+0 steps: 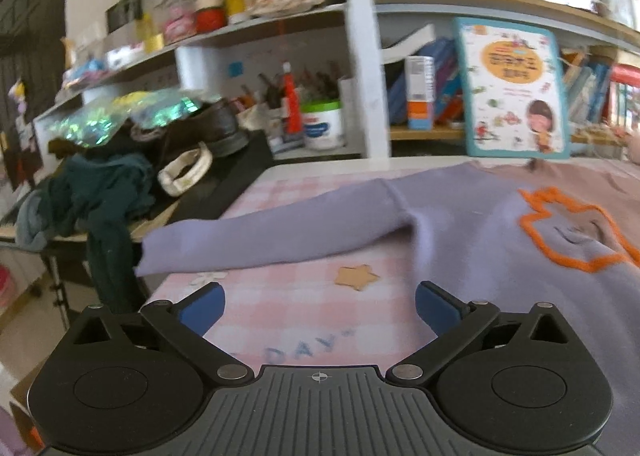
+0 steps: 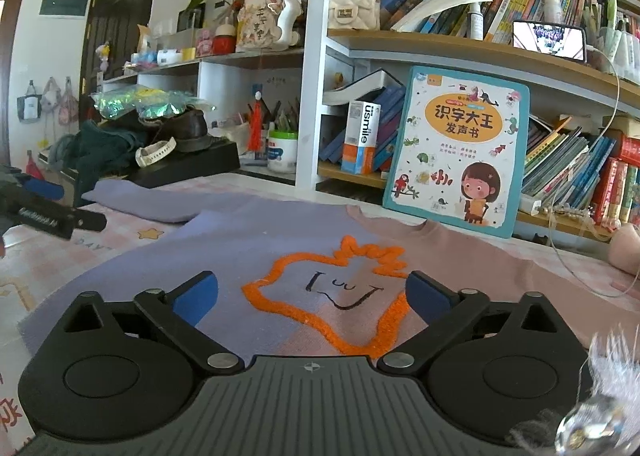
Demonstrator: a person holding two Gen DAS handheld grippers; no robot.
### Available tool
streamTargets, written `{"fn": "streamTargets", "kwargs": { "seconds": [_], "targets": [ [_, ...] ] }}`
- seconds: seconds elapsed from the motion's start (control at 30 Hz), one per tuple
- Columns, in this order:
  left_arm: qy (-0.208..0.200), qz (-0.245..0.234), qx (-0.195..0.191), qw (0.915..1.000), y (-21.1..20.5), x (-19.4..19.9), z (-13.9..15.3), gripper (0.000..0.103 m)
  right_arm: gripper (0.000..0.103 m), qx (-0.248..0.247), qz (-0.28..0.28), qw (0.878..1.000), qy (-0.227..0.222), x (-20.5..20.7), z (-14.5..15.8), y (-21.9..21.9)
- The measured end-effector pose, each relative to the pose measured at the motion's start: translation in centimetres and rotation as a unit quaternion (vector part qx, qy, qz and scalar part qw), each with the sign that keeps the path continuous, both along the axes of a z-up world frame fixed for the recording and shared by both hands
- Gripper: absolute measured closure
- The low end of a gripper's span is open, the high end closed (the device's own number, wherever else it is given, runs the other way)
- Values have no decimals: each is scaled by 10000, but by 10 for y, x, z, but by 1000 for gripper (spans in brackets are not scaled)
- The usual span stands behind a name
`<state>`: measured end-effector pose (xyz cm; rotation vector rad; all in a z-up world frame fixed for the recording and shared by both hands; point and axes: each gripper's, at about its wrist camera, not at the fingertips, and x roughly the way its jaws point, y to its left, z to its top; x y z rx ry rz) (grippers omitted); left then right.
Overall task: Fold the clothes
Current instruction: 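Grasp the lavender sleeve cuff with the left gripper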
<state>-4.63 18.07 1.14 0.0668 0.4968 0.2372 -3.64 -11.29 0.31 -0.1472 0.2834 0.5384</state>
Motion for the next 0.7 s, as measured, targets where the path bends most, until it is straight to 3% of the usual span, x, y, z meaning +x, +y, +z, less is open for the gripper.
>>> {"fn": "streamTargets", "kwargs": {
  "seconds": [0.4,0.7],
  "targets": [
    [332,1002,-551,9929,82,50,-4,0,1,-160,74,9988,467,14,-6,6],
    [523,1682,-1605,9712,147,85,-6,3,1,-91,-8,9975,695,21,-8,3]
  ]
}}
